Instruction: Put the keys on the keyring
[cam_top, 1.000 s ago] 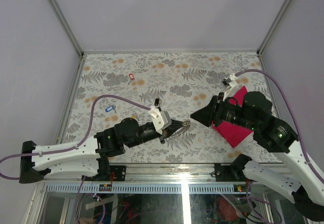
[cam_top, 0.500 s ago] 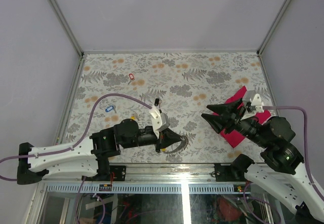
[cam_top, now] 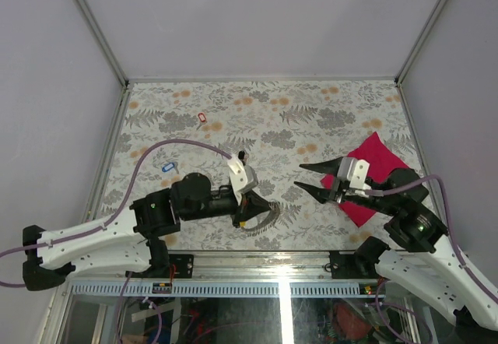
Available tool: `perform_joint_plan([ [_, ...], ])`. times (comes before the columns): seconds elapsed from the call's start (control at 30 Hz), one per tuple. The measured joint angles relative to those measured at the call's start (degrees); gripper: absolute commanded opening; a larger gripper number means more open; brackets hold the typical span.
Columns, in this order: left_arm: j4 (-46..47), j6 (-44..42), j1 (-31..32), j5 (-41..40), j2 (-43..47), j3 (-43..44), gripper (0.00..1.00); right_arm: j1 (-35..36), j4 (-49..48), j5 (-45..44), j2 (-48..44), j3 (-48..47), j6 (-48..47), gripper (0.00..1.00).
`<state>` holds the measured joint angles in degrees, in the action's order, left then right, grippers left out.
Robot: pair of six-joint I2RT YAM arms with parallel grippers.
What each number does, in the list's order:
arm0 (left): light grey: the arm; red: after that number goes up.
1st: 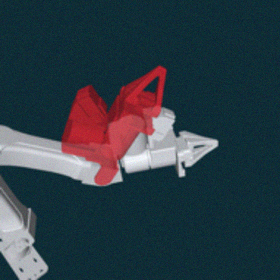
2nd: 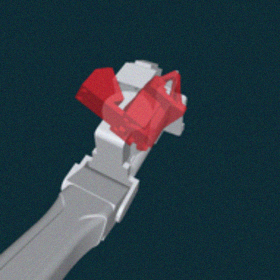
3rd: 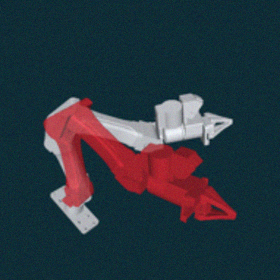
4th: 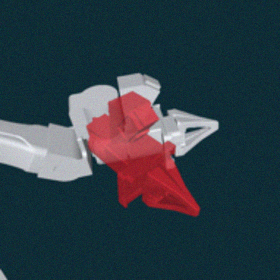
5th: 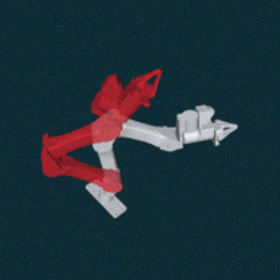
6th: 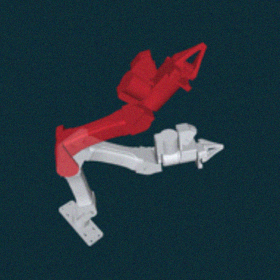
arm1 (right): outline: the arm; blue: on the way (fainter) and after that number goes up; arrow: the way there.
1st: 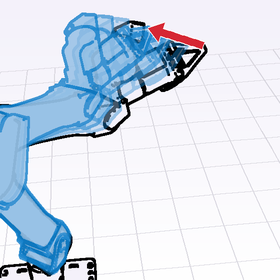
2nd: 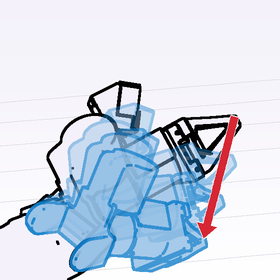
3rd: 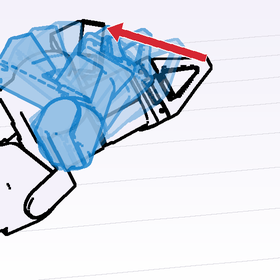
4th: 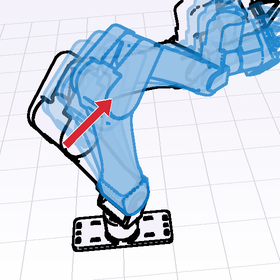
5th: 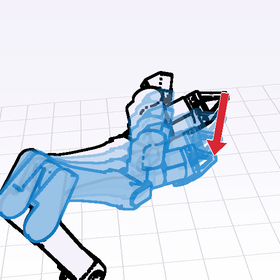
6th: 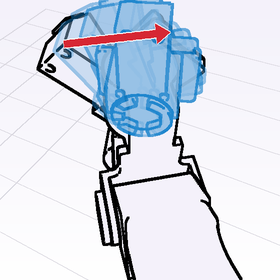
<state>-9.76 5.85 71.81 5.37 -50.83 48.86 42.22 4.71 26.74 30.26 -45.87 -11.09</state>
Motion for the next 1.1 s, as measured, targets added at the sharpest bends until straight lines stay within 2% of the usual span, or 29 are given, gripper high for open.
perform_joint_plan([
  [0.2, -0.96, 0.0, -13.33, 9.94, 1.36, 0.02, 0.0, 0.0, -1.29, 6.03, 1.66, 1.51, -9.2, 0.45],
  [0.33, -0.96, -0.09, -17.31, 17.09, 1.66, 0.02, 0.0, 0.07, -2.58, 9.11, 2.8, 1.51, -14.97, 0.44],
  [0.5, -0.94, -0.13, -19.17, 23.82, 1.68, 0.02, 0.0, 1.86, -2.84, 10.32, 5.55, 1.38, -22.12, 0.44],
  [0.67, -0.96, -0.57, -19.39, 27.08, 2.4, 0.02, 0.0, 7.17, -2.25, 8.83, 8.9, 0.94, -29.33, 0.42],
  [0.9, -1.36, -3.61, -19.43, 30.91, 4.81, 0.17, 0.0, 9.77, 0.68, 8.46, 9.77, -1.03, -33.55, 0.41],
  [1.03, -5.53, -7.96, -19.43, 32.74, 4.66, 3.26, 0.0, 9.88, 1.6, 8.55, 9.88, -3.52, -34.73, 0.41],
  [1.1, -10.64, -11.32, -19.41, 32.54, 3.37, 7.78, 0.0, 9.88, 1.88, 8.72, 9.92, -4.02, -35.26, 0.41],
])
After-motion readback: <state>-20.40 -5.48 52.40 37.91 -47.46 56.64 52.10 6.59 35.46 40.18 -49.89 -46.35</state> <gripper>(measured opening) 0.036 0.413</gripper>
